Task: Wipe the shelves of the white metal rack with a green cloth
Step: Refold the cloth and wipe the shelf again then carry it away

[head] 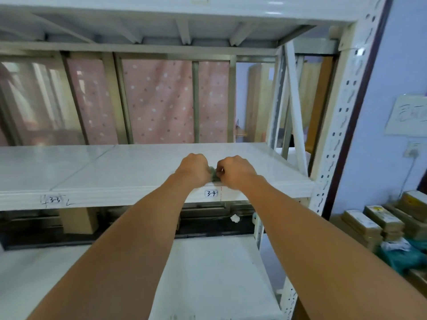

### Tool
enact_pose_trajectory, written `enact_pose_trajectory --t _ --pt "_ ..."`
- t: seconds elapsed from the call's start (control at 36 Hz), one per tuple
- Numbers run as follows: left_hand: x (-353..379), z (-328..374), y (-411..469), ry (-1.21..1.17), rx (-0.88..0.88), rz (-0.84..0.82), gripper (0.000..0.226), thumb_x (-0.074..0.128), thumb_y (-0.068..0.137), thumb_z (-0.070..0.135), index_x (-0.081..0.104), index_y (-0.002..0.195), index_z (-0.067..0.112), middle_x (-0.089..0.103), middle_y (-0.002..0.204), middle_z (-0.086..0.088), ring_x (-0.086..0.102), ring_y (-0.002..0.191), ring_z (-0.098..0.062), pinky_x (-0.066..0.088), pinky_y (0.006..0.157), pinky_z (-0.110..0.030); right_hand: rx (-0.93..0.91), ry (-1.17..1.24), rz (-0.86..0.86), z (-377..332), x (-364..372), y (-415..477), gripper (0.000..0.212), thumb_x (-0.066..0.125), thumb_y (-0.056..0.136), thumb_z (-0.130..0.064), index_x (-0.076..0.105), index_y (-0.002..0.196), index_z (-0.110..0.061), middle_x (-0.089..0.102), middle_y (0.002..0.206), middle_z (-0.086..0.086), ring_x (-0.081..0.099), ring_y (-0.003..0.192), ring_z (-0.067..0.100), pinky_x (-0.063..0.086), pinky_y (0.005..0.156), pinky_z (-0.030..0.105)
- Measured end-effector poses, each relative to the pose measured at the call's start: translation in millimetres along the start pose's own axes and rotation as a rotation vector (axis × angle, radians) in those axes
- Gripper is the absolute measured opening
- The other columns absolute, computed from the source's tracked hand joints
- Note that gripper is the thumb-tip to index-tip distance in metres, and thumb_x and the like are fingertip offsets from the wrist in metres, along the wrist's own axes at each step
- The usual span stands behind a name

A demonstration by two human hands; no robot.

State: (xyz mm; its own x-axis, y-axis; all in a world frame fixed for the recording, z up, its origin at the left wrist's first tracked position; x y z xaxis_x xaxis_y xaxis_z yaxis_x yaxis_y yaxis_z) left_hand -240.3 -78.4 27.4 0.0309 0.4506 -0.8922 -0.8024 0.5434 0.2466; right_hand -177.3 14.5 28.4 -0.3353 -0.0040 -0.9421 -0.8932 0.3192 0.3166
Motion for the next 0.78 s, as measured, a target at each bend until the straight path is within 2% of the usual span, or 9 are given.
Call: enact_pose_trajectory --t 0.06,0.17,0.33,0.42,0.47,0.53,0.64,0.78 --pt "0.3 8.7 -5.7 0.02 0.005 -0.013 0.039 0.066 0.089 0.028 0.052 0.057 0.011 0.051 0.063 -0.006 0.055 0.065 -0.023 0.041 0.055 -0.03 0.006 0.007 0.001 4.5 -4.2 -8.1 0.019 0.057 0.094 -0.024 0.072 0.106 -0.024 0.067 0.099 0.004 0.06 0.085 0.023 0.048 0.07 0.031" --pt "2.5 30.4 -16.4 0.024 0.043 -0.031 0.04 0.063 0.089 0.032 0.051 0.058 0.01 0.05 0.064 -0.006 0.052 0.063 -0.022 0.04 0.055 -0.029 0.013 0.027 -0.007 21.4 -8.2 -19.8 0.017 0.059 0.092 -0.028 0.072 0.104 -0.027 0.068 0.102 0.003 0.061 0.09 0.025 0.048 0.074 0.032" --pt "12.6 58.4 -18.4 0.04 0.096 -0.043 0.036 0.063 0.09 0.024 0.05 0.059 0.011 0.048 0.068 -0.006 0.052 0.068 -0.023 0.042 0.058 -0.03 0.036 0.032 -0.027 46.9 -10.8 -24.8 0.016 0.06 0.091 -0.027 0.073 0.1 -0.029 0.069 0.098 0.002 0.06 0.087 0.024 0.049 0.074 0.032" --pt "19.8 59.8 -9.9 -0.01 0.084 -0.052 0.026 0.064 0.09 0.023 0.065 0.072 0.005 0.057 0.075 -0.009 0.055 0.07 -0.024 0.045 0.059 -0.031 0.045 0.018 -0.03 53.8 -11.5 -19.0 0.018 0.059 0.093 -0.025 0.073 0.103 -0.027 0.068 0.097 0.002 0.059 0.087 0.023 0.046 0.071 0.03" --pt "25.5 57.9 -0.3 -0.057 0.079 -0.066 0.023 0.066 0.088 0.023 0.075 0.088 0.002 0.067 0.086 -0.012 0.061 0.074 -0.025 0.053 0.067 -0.035 0.05 0.018 -0.033 58.9 -9.9 -13.1 0.019 0.058 0.093 -0.022 0.073 0.105 -0.026 0.067 0.098 0.002 0.059 0.088 0.022 0.045 0.07 0.029" --pt "31.0 56.4 10.8 -0.085 0.083 -0.073 0.023 0.068 0.087 0.023 0.078 0.096 0.004 0.071 0.092 -0.013 0.066 0.081 -0.027 0.058 0.078 -0.037 0.051 0.018 -0.03 63.9 -7.8 -5.2 0.021 0.057 0.092 -0.021 0.074 0.105 -0.025 0.069 0.101 0.002 0.06 0.09 0.023 0.045 0.07 0.029" --pt "38.3 55.8 35.4 -0.082 0.106 -0.054 0.023 0.068 0.087 0.022 0.078 0.101 0.006 0.072 0.095 -0.012 0.067 0.088 -0.028 0.058 0.084 -0.039 0.065 0.01 -0.026 71.6 -1.9 17.4 0.021 0.06 0.092 -0.021 0.074 0.107 -0.024 0.069 0.103 0.003 0.061 0.091 0.023 0.046 0.073 0.028" --pt "46.6 46.7 77.6 -0.064 0.1 -0.066 0.025 0.07 0.084 0.026 0.079 0.098 0.008 0.074 0.092 -0.013 0.065 0.085 -0.028 0.055 0.08 -0.035 0.039 0.034 -0.03 76.1 8.8 59.2 0.022 0.06 0.089 -0.023 0.076 0.104 -0.026 0.069 0.106 0.006 0.063 0.096 0.028 0.054 0.082 0.035"
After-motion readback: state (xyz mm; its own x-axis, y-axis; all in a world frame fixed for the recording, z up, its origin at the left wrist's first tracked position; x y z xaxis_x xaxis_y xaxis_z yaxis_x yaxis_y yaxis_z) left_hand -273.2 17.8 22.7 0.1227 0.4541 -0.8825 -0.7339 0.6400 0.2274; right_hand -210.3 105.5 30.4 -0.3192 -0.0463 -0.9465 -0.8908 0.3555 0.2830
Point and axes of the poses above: each hand's wrist, its own y-axis towards the middle knuckle, its own x-axis out of the palm, z = x × y, the point moved 10 cm from there along y, towards the middle knuckle
